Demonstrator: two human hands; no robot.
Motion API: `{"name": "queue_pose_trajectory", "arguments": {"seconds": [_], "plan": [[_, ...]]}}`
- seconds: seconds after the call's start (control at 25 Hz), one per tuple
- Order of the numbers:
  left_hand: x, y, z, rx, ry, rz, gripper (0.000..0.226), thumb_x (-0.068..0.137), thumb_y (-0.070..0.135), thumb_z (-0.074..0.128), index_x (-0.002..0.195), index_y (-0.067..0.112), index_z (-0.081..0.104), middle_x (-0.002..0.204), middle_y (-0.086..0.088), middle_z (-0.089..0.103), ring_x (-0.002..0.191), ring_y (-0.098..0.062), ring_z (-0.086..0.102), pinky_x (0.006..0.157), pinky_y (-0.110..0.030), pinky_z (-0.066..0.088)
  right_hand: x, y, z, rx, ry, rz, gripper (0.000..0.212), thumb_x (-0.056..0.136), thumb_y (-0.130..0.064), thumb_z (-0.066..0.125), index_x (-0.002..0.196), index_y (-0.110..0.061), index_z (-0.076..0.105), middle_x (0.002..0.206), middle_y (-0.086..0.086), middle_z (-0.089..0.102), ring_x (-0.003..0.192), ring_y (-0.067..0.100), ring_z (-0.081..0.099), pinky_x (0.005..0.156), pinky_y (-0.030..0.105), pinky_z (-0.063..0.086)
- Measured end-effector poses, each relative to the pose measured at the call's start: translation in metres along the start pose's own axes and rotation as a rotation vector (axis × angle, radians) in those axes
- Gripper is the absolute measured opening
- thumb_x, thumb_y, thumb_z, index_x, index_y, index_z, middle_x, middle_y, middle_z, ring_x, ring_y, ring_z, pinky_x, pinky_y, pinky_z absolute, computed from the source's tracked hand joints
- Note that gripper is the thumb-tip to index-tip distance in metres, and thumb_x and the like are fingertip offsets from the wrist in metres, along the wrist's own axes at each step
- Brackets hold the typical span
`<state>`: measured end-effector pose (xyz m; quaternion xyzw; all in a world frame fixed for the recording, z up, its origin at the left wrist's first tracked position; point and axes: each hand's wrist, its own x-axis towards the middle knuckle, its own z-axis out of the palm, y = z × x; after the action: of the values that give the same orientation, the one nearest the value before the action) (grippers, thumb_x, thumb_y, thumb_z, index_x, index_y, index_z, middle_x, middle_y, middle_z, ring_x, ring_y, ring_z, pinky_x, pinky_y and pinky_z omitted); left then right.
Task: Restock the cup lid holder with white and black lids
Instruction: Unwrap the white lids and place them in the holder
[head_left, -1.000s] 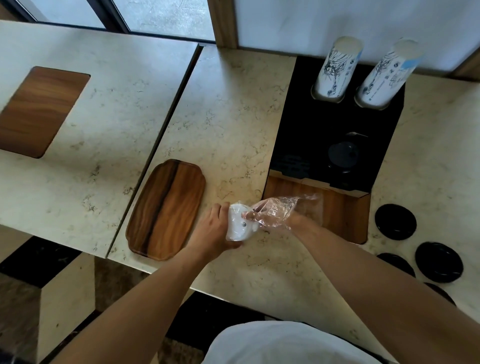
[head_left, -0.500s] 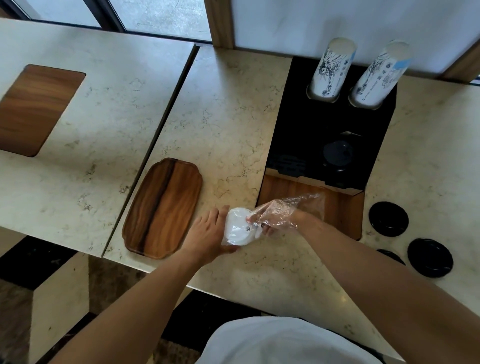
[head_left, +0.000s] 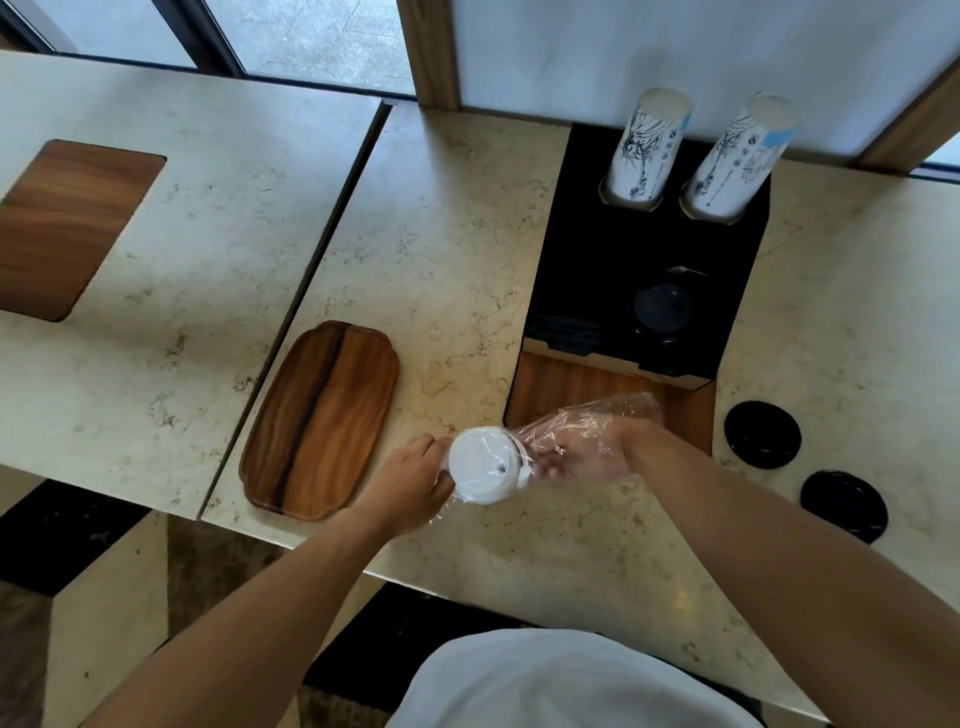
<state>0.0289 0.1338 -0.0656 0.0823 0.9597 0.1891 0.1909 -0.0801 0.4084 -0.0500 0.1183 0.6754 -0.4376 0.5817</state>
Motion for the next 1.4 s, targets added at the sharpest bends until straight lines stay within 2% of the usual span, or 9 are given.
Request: {"name": "queue_pose_trajectory", "arguments": {"seconds": [0.08, 0.16, 0.28, 0.44, 0.72, 0.96, 1.16, 1.28, 1.4], "plan": [[0.0, 0.001, 0.001, -0.033, -0.008, -0.01, 0.047, 0.098, 0.018, 0.053, 0.143, 0.006, 0.05, 0.115, -0.012, 0.062, 0.105, -0.029, 0.057, 0.091, -0.035, 0.043, -0.003, -0.001, 0.011, 0.319, -0.236, -0.072, 0.022, 0.097, -0.003, 0.053, 0.114, 0.0, 0.066, 0.083, 0.005, 0.07, 0.072, 0.013, 0.062, 0.062, 0.019, 0.051], [-0.001, 0.0, 0.002, -0.052, -0.001, -0.019, 0.044, 0.098, 0.016, 0.052, 0.141, 0.005, 0.051, 0.118, -0.013, 0.062, 0.106, -0.029, 0.058, 0.091, -0.034, 0.044, -0.009, -0.001, 0.012, 0.458, -0.329, -0.124, 0.021, 0.092, -0.001, 0.058, 0.107, -0.003, 0.072, 0.086, 0.009, 0.072, 0.069, 0.015, 0.063, 0.057, 0.02, 0.053], [-0.001, -0.002, 0.002, -0.066, 0.007, -0.031, 0.042, 0.1, 0.014, 0.05, 0.142, 0.006, 0.051, 0.126, -0.012, 0.061, 0.11, -0.027, 0.057, 0.096, -0.034, 0.045, -0.015, 0.008, 0.004, 0.609, -0.28, -0.158, 0.027, 0.089, 0.0, 0.061, 0.114, 0.002, 0.071, 0.101, 0.021, 0.073, 0.072, 0.023, 0.069, 0.06, 0.024, 0.059], [-0.002, -0.003, 0.001, -0.054, 0.02, -0.029, 0.041, 0.103, 0.014, 0.048, 0.143, 0.009, 0.05, 0.132, -0.01, 0.059, 0.116, -0.026, 0.057, 0.101, -0.036, 0.047, -0.018, 0.022, -0.003, 0.594, -0.251, -0.198, 0.035, 0.097, 0.002, 0.052, 0.131, 0.005, 0.058, 0.127, 0.031, 0.059, 0.081, 0.024, 0.068, 0.073, 0.024, 0.062], [-0.009, -0.01, -0.002, -0.017, 0.029, -0.006, 0.042, 0.099, 0.009, 0.049, 0.142, 0.009, 0.05, 0.129, -0.009, 0.058, 0.112, -0.025, 0.057, 0.097, -0.035, 0.047, -0.027, 0.048, -0.022, 0.667, -0.241, -0.157, 0.038, 0.099, 0.005, 0.043, 0.136, 0.003, 0.054, 0.135, 0.032, 0.053, 0.077, 0.023, 0.071, 0.06, 0.023, 0.061], [-0.01, -0.014, -0.006, 0.051, 0.034, -0.039, 0.045, 0.095, 0.01, 0.051, 0.141, 0.012, 0.051, 0.129, -0.006, 0.06, 0.109, -0.026, 0.06, 0.093, -0.037, 0.052, -0.033, 0.059, -0.03, 0.441, -0.152, -0.207, 0.043, 0.087, -0.014, 0.073, 0.129, -0.007, 0.064, 0.099, 0.015, 0.07, 0.07, 0.012, 0.065, 0.053, 0.02, 0.054], [-0.003, 0.001, -0.012, 0.274, 0.001, -0.023, 0.064, 0.09, 0.042, 0.054, 0.147, 0.018, 0.041, 0.139, -0.006, 0.051, 0.125, -0.025, 0.049, 0.105, -0.041, 0.042, -0.031, 0.056, -0.011, 0.23, 0.045, -0.192, 0.036, 0.087, -0.033, 0.073, 0.117, -0.014, 0.071, 0.086, 0.014, 0.074, 0.059, 0.012, 0.064, 0.046, 0.021, 0.045], [0.004, 0.024, -0.014, 0.304, 0.086, 0.11, 0.069, 0.084, 0.047, 0.057, 0.143, 0.014, 0.046, 0.137, -0.01, 0.051, 0.126, -0.03, 0.048, 0.108, -0.047, 0.041, -0.03, 0.054, 0.0, 0.19, 0.129, -0.204, 0.047, 0.073, -0.045, 0.08, 0.113, -0.022, 0.072, 0.07, 0.006, 0.072, 0.051, 0.01, 0.06, 0.042, 0.022, 0.043], [0.014, 0.047, -0.009, 0.354, 0.101, 0.334, 0.042, 0.086, 0.04, 0.056, 0.116, 0.011, 0.062, 0.115, -0.009, 0.061, 0.103, -0.028, 0.056, 0.092, -0.042, 0.05, -0.029, 0.055, 0.007, 0.092, 0.202, -0.211, 0.042, 0.076, -0.048, 0.079, 0.11, -0.024, 0.073, 0.07, 0.003, 0.075, 0.048, 0.009, 0.06, 0.042, 0.024, 0.043]]}}
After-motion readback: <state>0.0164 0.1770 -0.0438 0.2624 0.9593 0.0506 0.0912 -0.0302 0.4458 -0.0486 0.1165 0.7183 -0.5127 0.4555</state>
